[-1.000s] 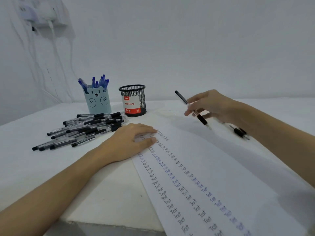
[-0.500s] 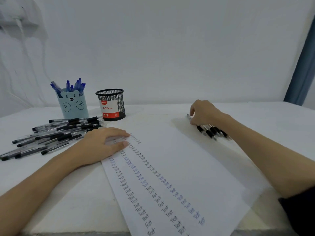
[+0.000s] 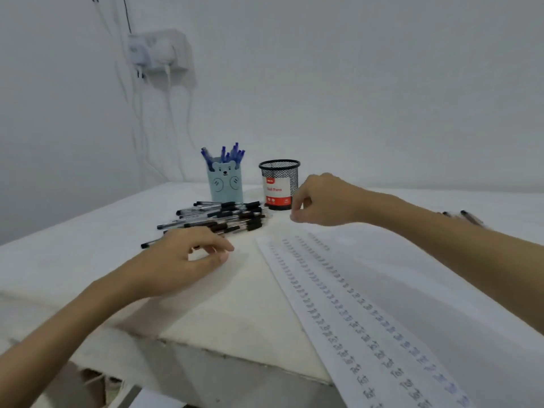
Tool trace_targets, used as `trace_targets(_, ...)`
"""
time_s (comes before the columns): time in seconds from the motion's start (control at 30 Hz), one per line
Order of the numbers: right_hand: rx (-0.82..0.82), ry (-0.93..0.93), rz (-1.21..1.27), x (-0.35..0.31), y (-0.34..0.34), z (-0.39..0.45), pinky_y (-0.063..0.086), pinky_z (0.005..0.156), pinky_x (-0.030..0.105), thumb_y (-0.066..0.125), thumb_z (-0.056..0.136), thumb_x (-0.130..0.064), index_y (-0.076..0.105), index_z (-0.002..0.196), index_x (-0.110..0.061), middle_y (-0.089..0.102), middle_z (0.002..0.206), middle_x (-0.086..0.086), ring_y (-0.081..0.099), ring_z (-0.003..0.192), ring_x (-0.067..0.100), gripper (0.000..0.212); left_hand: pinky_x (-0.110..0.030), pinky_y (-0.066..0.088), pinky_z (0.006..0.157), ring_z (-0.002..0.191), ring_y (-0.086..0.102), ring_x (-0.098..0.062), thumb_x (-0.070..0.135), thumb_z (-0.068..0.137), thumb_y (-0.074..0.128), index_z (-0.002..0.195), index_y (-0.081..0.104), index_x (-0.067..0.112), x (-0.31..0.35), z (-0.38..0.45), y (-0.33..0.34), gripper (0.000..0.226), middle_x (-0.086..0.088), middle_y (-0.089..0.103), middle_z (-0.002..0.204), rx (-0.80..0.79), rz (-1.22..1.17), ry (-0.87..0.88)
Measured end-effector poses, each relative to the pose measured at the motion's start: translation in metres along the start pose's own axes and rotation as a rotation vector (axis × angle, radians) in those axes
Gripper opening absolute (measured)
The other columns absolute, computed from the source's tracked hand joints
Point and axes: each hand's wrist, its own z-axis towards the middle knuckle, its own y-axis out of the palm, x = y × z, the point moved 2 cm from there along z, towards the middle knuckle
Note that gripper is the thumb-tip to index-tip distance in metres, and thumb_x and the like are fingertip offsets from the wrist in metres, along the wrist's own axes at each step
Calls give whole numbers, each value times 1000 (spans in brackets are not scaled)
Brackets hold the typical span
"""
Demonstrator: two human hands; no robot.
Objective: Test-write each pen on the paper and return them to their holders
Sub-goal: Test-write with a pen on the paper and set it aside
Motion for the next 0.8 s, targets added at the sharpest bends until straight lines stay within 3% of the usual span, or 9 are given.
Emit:
trace_targets(0.07, -68, -96, 10, -34, 15, 18, 51, 82, 35, 48, 89, -9, 67, 100, 3, 68, 97, 16, 60, 93, 31, 25, -6, 35, 70, 95, 55, 8, 30, 88, 62, 92, 67, 39, -19, -19, -12, 10, 26, 62, 99, 50, 23, -50)
trace_targets(0.13, -123, -157, -50, -59, 33, 34, 50, 89, 38, 43, 88, -5, 64, 106, 1, 65, 109, 17, 57, 104, 32, 29, -3, 35, 70, 94, 56, 6, 26, 88, 63, 91, 69, 35, -35, -32, -21, 11, 17, 65, 91, 99, 39, -83)
trace_targets(0.3, -92, -225, -229, -82, 75, 57, 43, 71, 31, 46, 86, -4, 60, 108, -8, 58, 108, 9, 53, 104, 26, 26, -1, 32, 75, 97, 51, 9, 41, 80, 51, 91, 66, 36, -54, -47, -16, 19, 16, 61, 99, 140, 48, -119)
trace_targets(0.47, -4, -297, -256, -81, 85, 60, 33, 78, 25, 52, 91, -9, 58, 118, -14, 55, 118, 3, 43, 111, 21, 28, -4, 32, 79, 97, 53, 3, 34, 82, 53, 93, 67, 29, -57, -48, -12, 18, 17, 59, 99, 196, -4, -143)
trace_targets(0.6, 30, -335, -275, -81, 81, 58, 32, 75, 25, 54, 92, -10, 58, 107, -11, 54, 113, 4, 45, 104, 21, 16, -4, 32, 80, 97, 53, 1, 31, 86, 55, 94, 68, 28, -59, -49, -11, 16, 15, 59, 99, 201, -14, -147)
trace_targets(0.7, 127, -254, -32, -80, 66, 53, 45, 74, 34, 52, 93, -8, 51, 99, -10, 57, 105, 11, 49, 85, 23, 7, -3, 32, 78, 97, 52, 3, 22, 90, 58, 95, 67, 28, -58, -49, -13, 12, 14, 59, 100, 188, -8, -143)
trace_targets(0.8, 240, -114, 352, -72, 36, 49, 47, 61, 29, 51, 93, -5, 47, 90, -14, 63, 90, 11, 54, 71, 23, 11, -3, 32, 77, 96, 52, 4, 19, 90, 59, 94, 67, 30, -52, -45, -13, 14, 14, 60, 101, 187, 1, -126)
